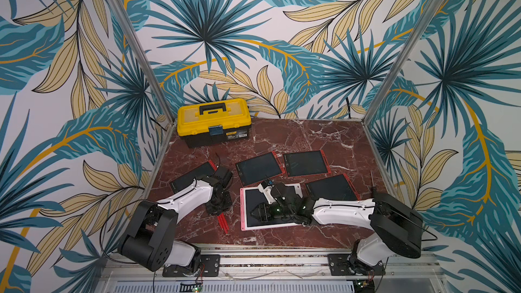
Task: Place the stylus back onto the writing tablet
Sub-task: Move the stylus to the center of the board.
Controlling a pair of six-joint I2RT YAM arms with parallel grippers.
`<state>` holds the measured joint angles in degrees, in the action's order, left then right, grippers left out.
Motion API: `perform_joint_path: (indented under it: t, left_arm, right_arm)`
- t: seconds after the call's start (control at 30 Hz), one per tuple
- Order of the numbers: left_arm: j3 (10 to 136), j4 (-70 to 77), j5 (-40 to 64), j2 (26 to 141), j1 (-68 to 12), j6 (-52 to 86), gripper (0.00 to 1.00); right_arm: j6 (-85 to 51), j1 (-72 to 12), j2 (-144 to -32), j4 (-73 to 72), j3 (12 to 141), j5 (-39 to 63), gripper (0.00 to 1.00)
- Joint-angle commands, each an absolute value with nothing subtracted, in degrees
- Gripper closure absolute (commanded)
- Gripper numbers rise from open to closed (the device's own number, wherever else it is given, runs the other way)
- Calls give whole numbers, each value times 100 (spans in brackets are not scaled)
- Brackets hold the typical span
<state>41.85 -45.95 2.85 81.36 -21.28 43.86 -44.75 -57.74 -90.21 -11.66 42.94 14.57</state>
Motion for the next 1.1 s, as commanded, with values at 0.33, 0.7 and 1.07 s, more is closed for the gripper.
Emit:
perform_joint_path:
  t: [0.33, 0.7, 1.07]
  left_arm:
    - [3858, -4430, -34, 8306, -2085, 4289, 78]
    - [3939, -4200, 123, 8380, -2089, 4320, 85]
    - [3859, -3918, 556, 8122, -2084, 4516, 90]
  right_arm:
    - [-4492, -5757, -8995, -1191, 4174, 1361, 50]
    - [-4521, -5757, -8996, -1207, 4155, 1336, 50]
    - [-4726, -5757, -9006, -1347, 4129, 1222, 50]
